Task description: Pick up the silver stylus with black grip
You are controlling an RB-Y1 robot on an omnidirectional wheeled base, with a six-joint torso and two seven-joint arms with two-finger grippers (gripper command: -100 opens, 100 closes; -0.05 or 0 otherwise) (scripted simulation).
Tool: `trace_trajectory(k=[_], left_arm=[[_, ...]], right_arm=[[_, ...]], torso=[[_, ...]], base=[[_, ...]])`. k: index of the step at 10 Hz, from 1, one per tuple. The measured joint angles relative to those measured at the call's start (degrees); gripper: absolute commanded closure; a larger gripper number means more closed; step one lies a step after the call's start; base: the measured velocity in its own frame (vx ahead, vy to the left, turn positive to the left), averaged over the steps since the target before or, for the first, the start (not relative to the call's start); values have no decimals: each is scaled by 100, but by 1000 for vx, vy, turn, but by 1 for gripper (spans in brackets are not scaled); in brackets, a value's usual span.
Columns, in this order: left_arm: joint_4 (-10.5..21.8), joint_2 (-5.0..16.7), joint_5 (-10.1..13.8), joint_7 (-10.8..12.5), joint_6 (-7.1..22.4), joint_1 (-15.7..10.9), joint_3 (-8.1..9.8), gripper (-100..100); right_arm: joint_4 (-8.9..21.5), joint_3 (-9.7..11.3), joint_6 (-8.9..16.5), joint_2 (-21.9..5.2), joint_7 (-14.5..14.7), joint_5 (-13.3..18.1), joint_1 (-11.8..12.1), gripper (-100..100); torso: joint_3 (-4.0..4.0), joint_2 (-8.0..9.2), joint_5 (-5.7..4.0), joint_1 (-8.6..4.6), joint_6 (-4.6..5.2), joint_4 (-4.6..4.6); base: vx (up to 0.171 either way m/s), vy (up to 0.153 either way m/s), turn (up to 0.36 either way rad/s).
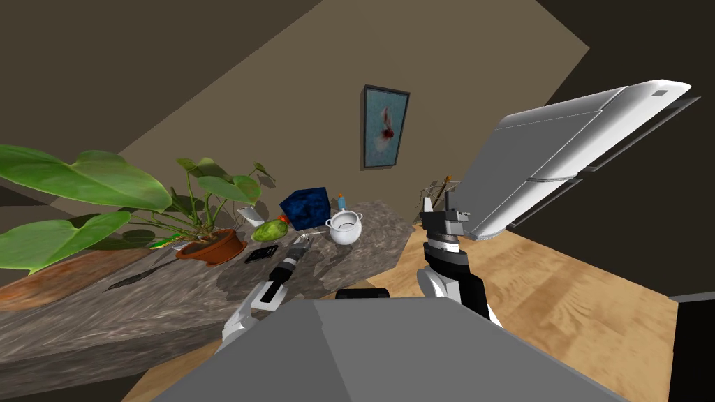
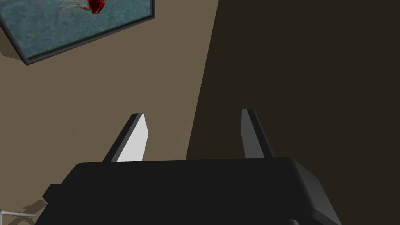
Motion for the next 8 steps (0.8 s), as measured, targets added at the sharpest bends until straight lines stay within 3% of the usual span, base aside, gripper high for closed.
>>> trace_trajectory(k=[1,2,6,8], left_arm=[[-1,1,1,2,-1,1,0,-100],[-1,1,1,2,-1,1,0,100],[-1,1,1,2,-1,1,0,100],[-1,1,1,2,-1,1,0,-100]], right_arm=[[0,0,0,0,0,0,0,0],[0,0,0,0,0,0,0,0],[0,0,0,0,0,0,0,0],[0,0,0,0,0,0,0,0]], torso=[[1,2,-2,-9,0,1],[2,3,-3,-13,0,1],[2,4,-4,-15,0,1],[2,4,-4,-15,0,1]], base=[[0,0,0],[0,0,0],[0,0,0],[9,-20,42]])
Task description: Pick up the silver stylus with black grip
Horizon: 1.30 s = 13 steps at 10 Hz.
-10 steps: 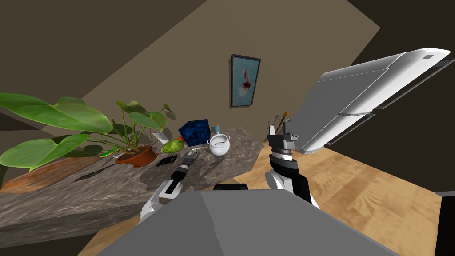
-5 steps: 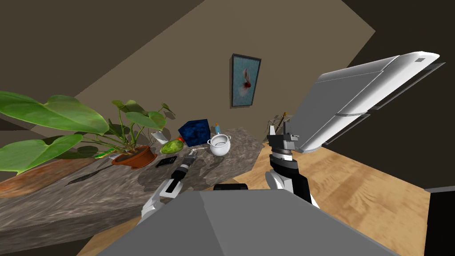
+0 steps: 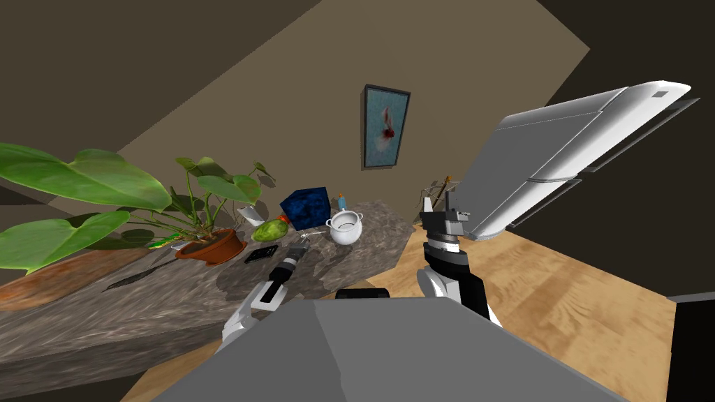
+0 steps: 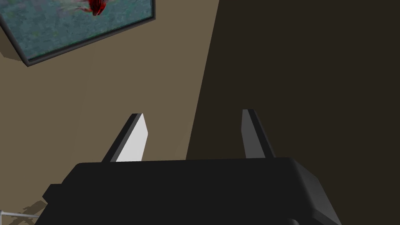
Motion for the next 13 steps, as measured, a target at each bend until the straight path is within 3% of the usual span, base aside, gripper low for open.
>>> trace_trajectory(k=[4,5,6,7,11,13], left_arm=[[277,-300,-67,-348,165,-226,270,-100],[282,-308,-69,-368,177,-229,277,0],[281,-307,-69,-366,176,-229,276,-100],[281,-307,-69,-366,176,-230,276,100],[281,-307,-69,-366,176,-230,276,100],[281,-307,-69,-366,176,-230,276,-100]], right_arm=[[0,0,0,0,0,0,1,0],[0,0,0,0,0,0,0,0],[0,0,0,0,0,0,0,0],[0,0,0,0,0,0,0,0],[0,0,0,0,0,0,0,0],[0,0,0,0,0,0,0,0]], torso=[[-10,-16,-5,-22,-1,-4],[-6,-9,-3,-12,1,-2],[-3,-4,-1,-4,0,-1],[-1,-2,-1,-1,0,-1],[0,-1,0,1,0,0],[0,0,0,1,0,0]], base=[[34,-53,71],[3,-5,-3],[0,0,0],[0,0,0],[0,0,0],[-25,51,-63]])
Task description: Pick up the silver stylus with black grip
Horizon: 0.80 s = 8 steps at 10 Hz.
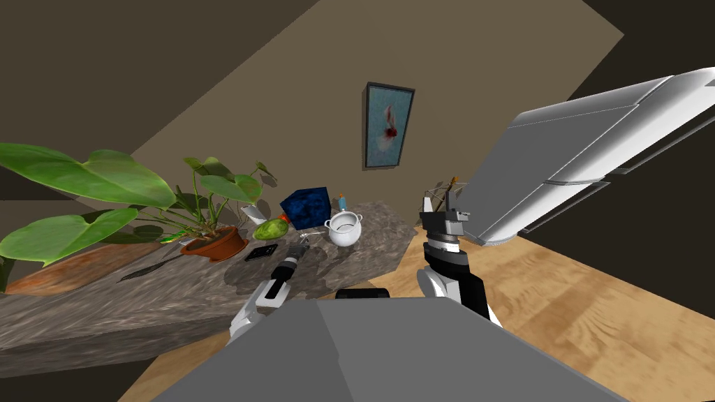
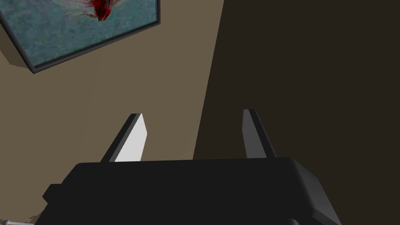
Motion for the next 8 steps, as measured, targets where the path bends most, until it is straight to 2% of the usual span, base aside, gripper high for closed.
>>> trace_trajectory(k=[5,6,7,8], left_arm=[[-194,148,-5,150,-345,-65,-317,-100],[-236,173,-2,179,-448,-61,-385,-100],[-242,176,-1,186,-473,-60,-393,0],[-241,177,-1,185,-470,-59,-391,-100]], right_arm=[[1,-1,0,-2,0,0,-1,0],[1,-1,0,-2,0,0,-1,0],[1,-1,0,-1,0,0,0,0],[0,0,0,0,0,0,0,0]], torso=[[15,24,14,68,4,8],[19,32,15,72,3,9],[12,17,10,40,1,7],[3,2,3,14,2,3]], base=[[-86,168,-137],[-53,87,-40],[-9,17,4],[-27,-2,-167]])
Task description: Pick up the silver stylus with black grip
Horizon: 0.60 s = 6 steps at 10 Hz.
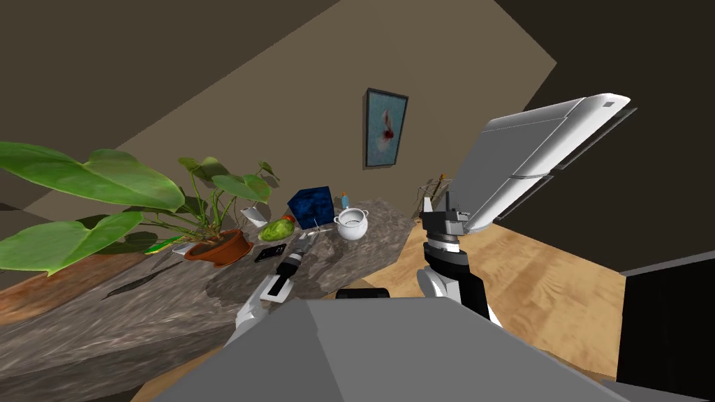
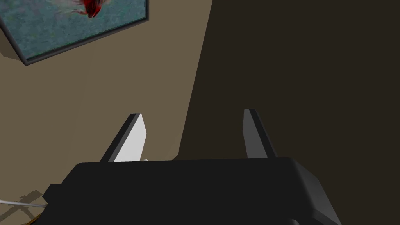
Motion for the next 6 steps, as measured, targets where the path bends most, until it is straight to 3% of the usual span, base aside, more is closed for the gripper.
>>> trace_trajectory(k=[3,4,6], left_arm=[[249,68,33,9,134,-292,132,-100],[258,73,35,13,145,-303,137,100],[257,72,35,13,144,-301,136,100]], right_arm=[[0,1,0,0,0,0,0,0],[0,0,0,0,0,0,0,0],[0,0,0,0,0,0,0,0]], torso=[[0,0,-5,-20,1,0],[-3,-4,-4,-17,-1,-1],[-6,-10,-4,-15,0,-3]], base=[[-29,-11,-103],[0,0,0],[0,0,0]])
